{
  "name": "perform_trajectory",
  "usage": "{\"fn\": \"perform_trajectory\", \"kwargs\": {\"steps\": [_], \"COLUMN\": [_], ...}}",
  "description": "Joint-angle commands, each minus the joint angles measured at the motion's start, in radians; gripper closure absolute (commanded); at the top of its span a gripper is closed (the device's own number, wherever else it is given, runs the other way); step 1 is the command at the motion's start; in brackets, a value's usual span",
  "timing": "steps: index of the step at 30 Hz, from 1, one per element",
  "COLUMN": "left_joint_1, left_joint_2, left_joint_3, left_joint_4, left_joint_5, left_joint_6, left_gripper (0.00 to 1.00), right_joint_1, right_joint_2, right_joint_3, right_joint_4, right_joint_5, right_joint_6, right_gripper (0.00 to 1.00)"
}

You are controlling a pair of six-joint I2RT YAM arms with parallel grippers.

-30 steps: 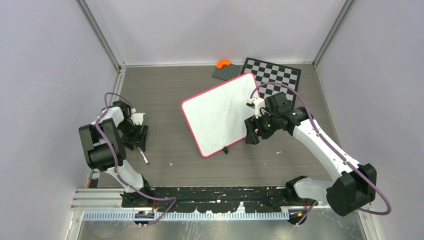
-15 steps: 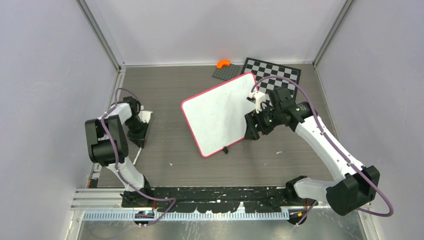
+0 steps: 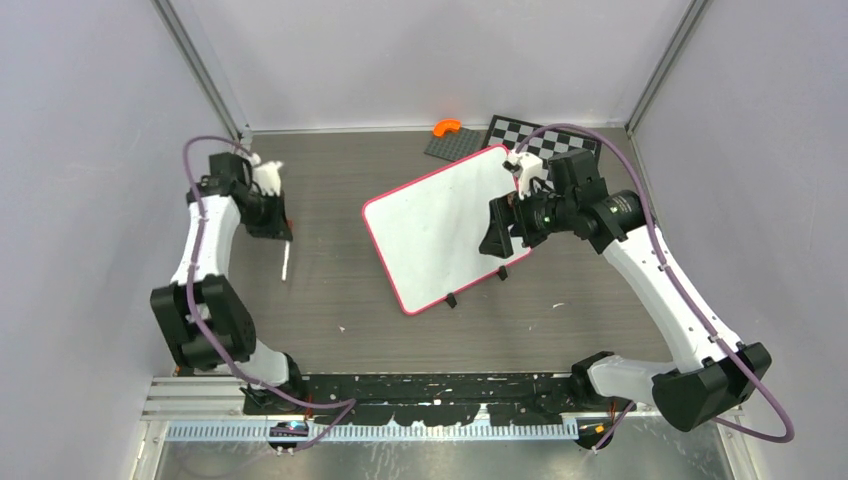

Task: Write a sentence on the whiteboard
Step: Open the whiteboard marker at the center of the board.

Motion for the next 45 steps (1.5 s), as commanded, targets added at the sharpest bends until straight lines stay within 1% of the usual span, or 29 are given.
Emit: {"fn": "perform_trajectory", "kwargs": {"steps": [1, 3, 6, 8, 9, 12, 16, 19, 21, 24, 29, 34, 36, 38, 39, 41, 43, 44, 45], "left_joint_1": [0.040, 0.045, 0.045, 0.044, 0.038, -0.004, -0.103, -0.162, -0.181, -0.192, -0.205, -0.204, -0.205, -0.205, -0.205, -0.205, -0.205, -0.205, -0.204], "left_joint_2": [-0.135, -0.173, -0.235, -0.284, -0.303, -0.353, -0.389, -0.388, -0.398, -0.407, -0.421, -0.430, -0.434, -0.441, -0.444, -0.450, -0.455, -0.455, -0.453], "left_joint_3": [0.150, 0.213, 0.267, 0.269, 0.266, 0.244, 0.212, 0.156, 0.073, -0.032, -0.126, -0.163, -0.167, -0.179, -0.185, -0.202, -0.218, -0.216, -0.200], "left_joint_4": [-0.045, -0.062, -0.012, 0.068, 0.118, 0.270, 0.477, 0.629, 0.794, 1.014, 1.190, 1.274, 1.290, 1.308, 1.309, 1.314, 1.314, 1.307, 1.266], "left_joint_5": [0.160, 0.227, 0.354, 0.469, 0.513, 0.558, 0.555, 0.560, 0.569, 0.567, 0.553, 0.541, 0.538, 0.536, 0.535, 0.534, 0.538, 0.554, 0.584], "left_joint_6": [-0.100, -0.137, -0.247, -0.374, -0.431, -0.600, -0.779, -0.939, -1.077, -1.272, -1.418, -1.494, -1.510, -1.528, -1.534, -1.540, -1.531, -1.516, -1.482], "left_gripper": [1.00, 1.00, 1.00, 1.00, 1.00, 1.00, 1.00, 1.00, 1.00, 1.00, 1.00, 1.00, 1.00, 1.00, 1.00, 1.00, 1.00, 0.97, 0.85], "right_joint_1": [0.003, 0.003, 0.008, 0.018, 0.021, 0.059, 0.102, 0.143, 0.175, 0.217, 0.268, 0.315, 0.322, 0.323, 0.323, 0.324, 0.321, 0.319, 0.315], "right_joint_2": [-0.007, 0.013, 0.047, 0.069, 0.079, 0.109, 0.197, 0.255, 0.292, 0.343, 0.403, 0.472, 0.487, 0.493, 0.493, 0.487, 0.471, 0.461, 0.447], "right_joint_3": [0.088, 0.116, 0.162, 0.180, 0.187, 0.210, 0.244, 0.260, 0.287, 0.337, 0.375, 0.432, 0.445, 0.450, 0.449, 0.444, 0.431, 0.422, 0.412], "right_joint_4": [0.065, 0.096, 0.134, 0.208, 0.246, 0.359, 0.515, 0.640, 0.683, 0.684, 0.699, 0.707, 0.715, 0.736, 0.738, 0.740, 0.725, 0.710, 0.686], "right_joint_5": [-0.112, -0.140, -0.278, -0.285, -0.322, -0.305, -0.272, -0.284, -0.290, -0.282, -0.260, -0.257, -0.261, -0.273, -0.277, -0.284, -0.288, -0.287, -0.290], "right_joint_6": [0.111, 0.148, 0.121, 0.198, 0.217, 0.327, 0.482, 0.603, 0.641, 0.646, 0.661, 0.678, 0.687, 0.704, 0.705, 0.702, 0.678, 0.658, 0.636], "right_gripper": [0.01, 0.01, 0.01, 0.01, 0.01, 0.01, 0.04, 0.08, 0.10, 0.12, 0.16, 0.21, 0.27, 0.38, 0.45, 0.66, 0.82, 0.90, 0.98]}}
